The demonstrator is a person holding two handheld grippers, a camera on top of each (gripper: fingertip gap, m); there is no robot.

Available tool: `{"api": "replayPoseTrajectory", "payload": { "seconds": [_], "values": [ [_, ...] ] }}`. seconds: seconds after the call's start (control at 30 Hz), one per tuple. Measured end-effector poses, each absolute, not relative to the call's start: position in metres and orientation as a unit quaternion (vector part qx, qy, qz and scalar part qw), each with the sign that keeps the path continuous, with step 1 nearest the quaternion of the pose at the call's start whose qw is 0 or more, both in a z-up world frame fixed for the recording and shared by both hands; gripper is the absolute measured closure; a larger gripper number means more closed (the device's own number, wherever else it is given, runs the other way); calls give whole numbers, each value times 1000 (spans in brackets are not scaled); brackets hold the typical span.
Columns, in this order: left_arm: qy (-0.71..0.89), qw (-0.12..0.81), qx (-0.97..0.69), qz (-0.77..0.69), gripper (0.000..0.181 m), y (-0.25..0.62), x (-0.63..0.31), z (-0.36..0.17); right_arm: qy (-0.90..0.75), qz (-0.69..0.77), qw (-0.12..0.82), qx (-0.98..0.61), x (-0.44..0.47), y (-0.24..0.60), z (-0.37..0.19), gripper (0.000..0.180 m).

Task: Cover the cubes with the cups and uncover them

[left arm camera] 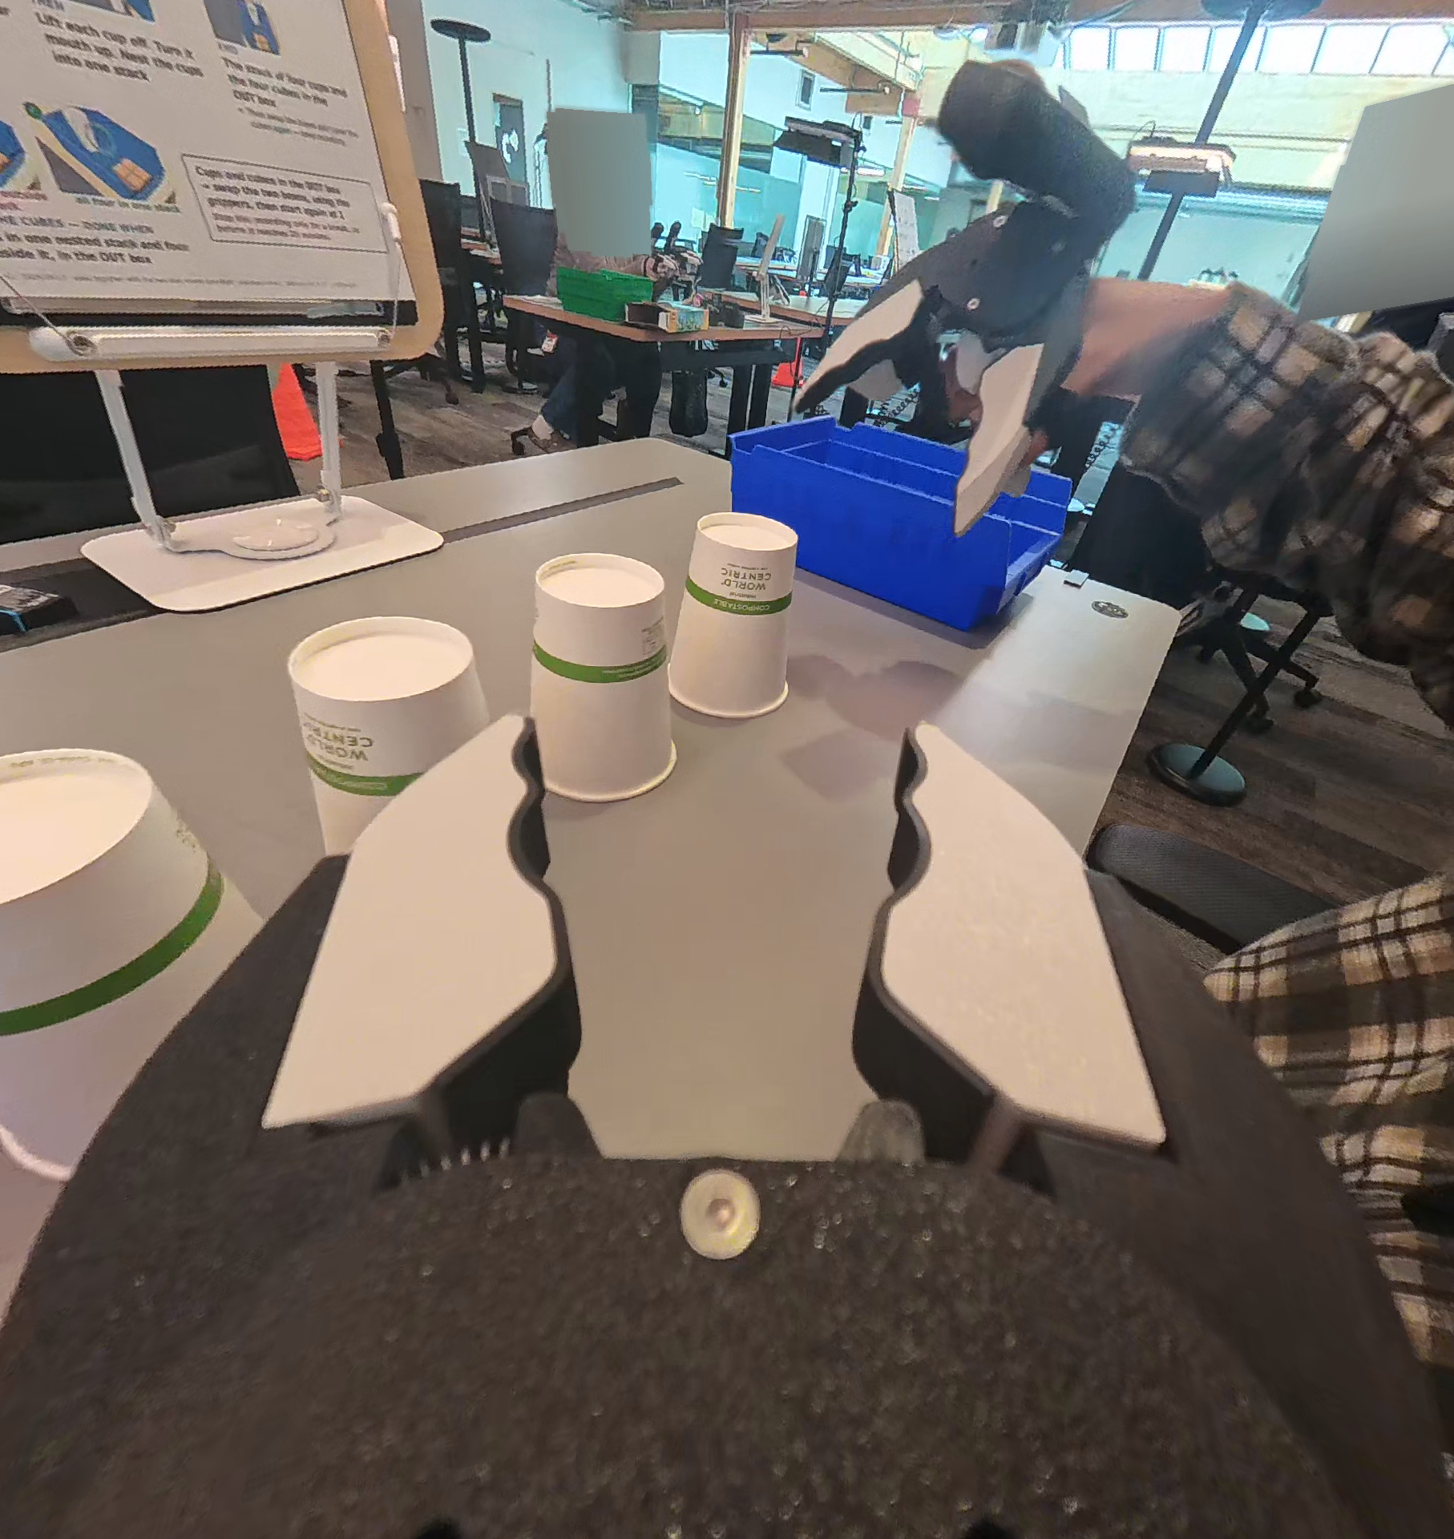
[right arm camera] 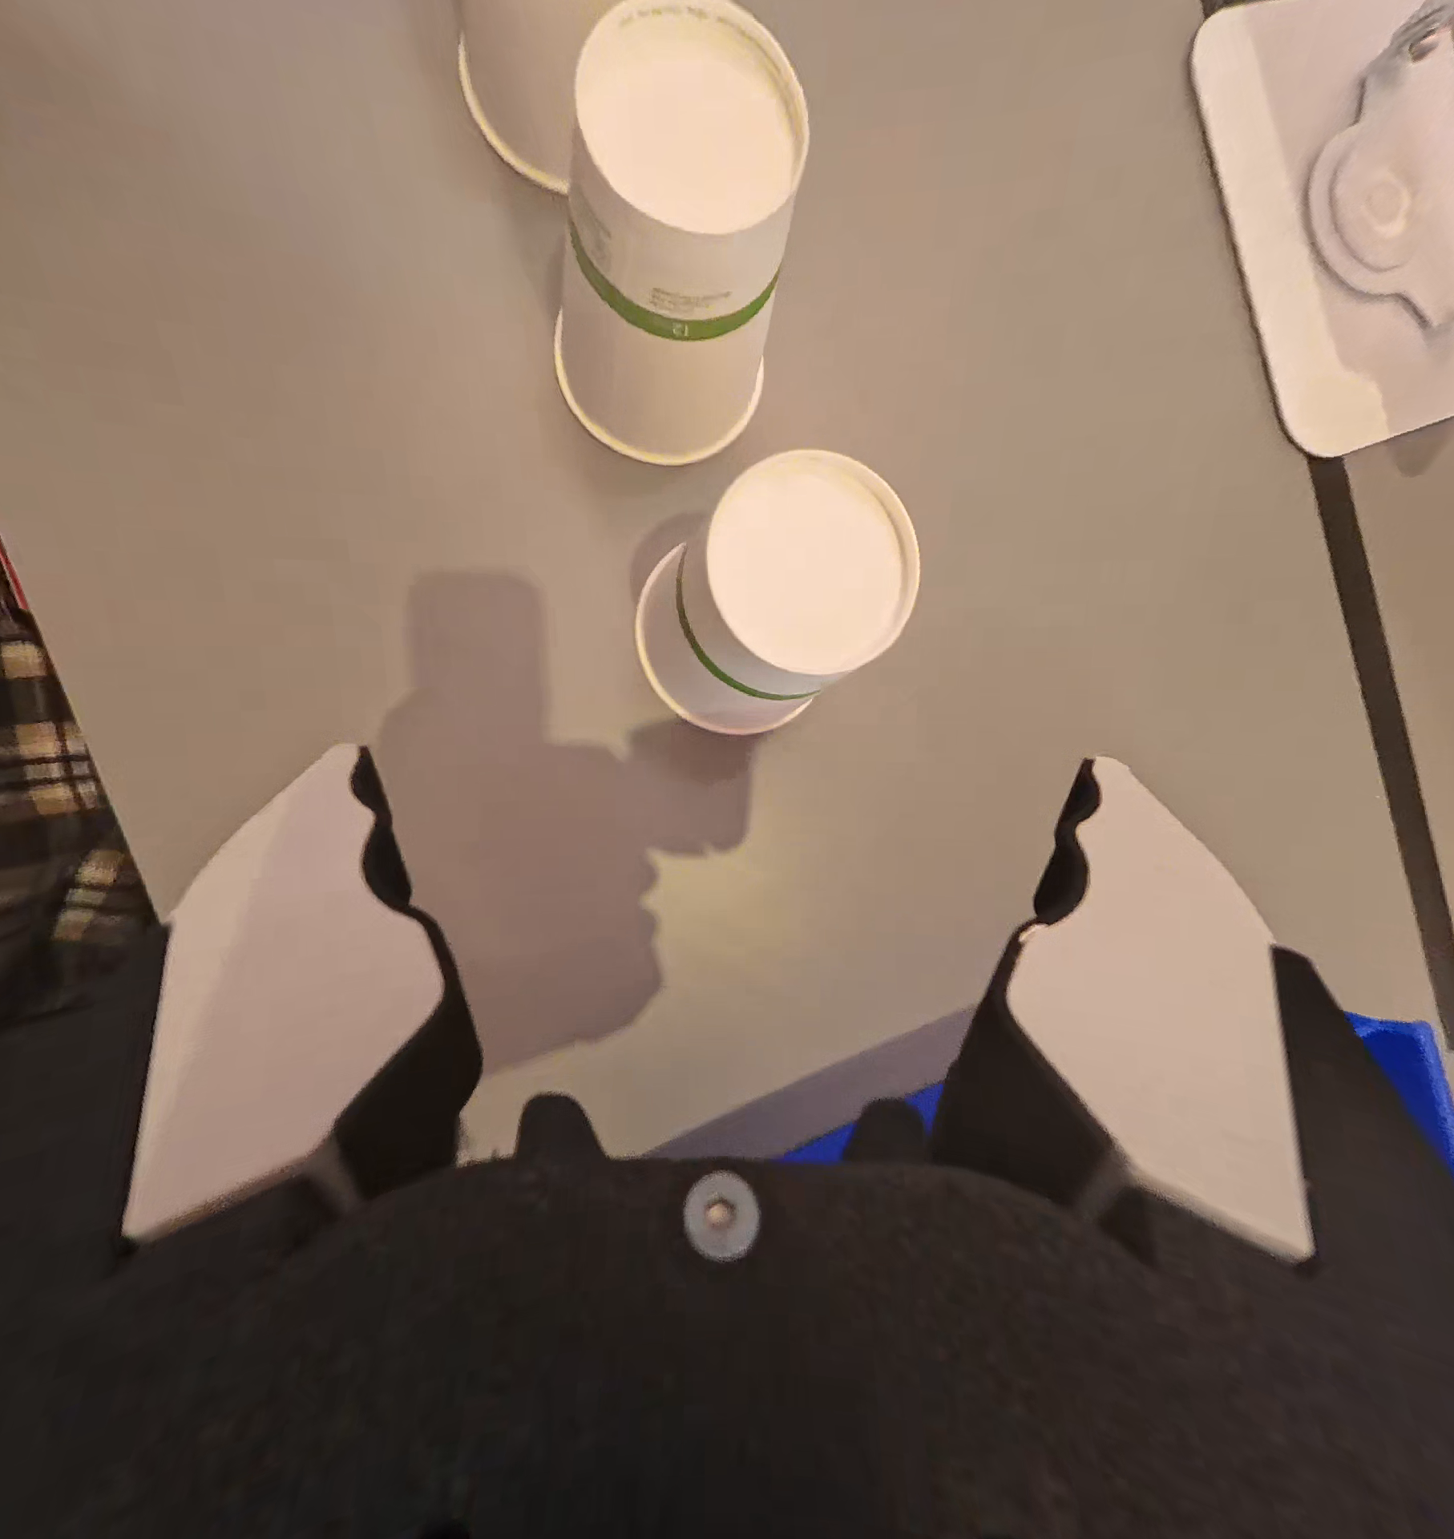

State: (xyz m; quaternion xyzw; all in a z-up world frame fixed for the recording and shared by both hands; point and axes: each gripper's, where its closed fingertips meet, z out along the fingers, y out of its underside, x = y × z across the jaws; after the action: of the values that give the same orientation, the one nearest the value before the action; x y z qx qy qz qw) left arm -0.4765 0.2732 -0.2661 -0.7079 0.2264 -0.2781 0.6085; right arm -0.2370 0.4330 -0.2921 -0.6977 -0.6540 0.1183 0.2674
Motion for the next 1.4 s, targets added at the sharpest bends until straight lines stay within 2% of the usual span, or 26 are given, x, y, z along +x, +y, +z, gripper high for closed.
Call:
{"api": "replayPoseTrajectory", "payload": {
  "seconds": [0.13, 0.27, 0.37, 0.57, 0.77, 1.4],
  "values": [
    [208, 613, -714, -268, 100, 276, -493, -266, -603, 139, 339, -709, -247, 421, -286, 34],
    [172, 611, -732, -247, 97, 285, -518, -261, -473, 195, 447, -734, -250, 416, -277, 34],
    [157, 623, -746, -174, 93, 301, -545, -249, -373, 231, 522, -731, -247, 411, -261, 35],
    [106, 629, -761, -117, 87, 313, -579, -249, -232, 165, 599, -748, -206, 405, -252, 41],
    [93, 620, -765, -148, 86, 312, -585, -263, -201, 155, 598, -761, -194, 402, -276, 53],
    [126, 621, -759, -151, 86, 311, -572, -264, -247, 170, 572, -763, -214, 404, -291, 56]
  ]
}}
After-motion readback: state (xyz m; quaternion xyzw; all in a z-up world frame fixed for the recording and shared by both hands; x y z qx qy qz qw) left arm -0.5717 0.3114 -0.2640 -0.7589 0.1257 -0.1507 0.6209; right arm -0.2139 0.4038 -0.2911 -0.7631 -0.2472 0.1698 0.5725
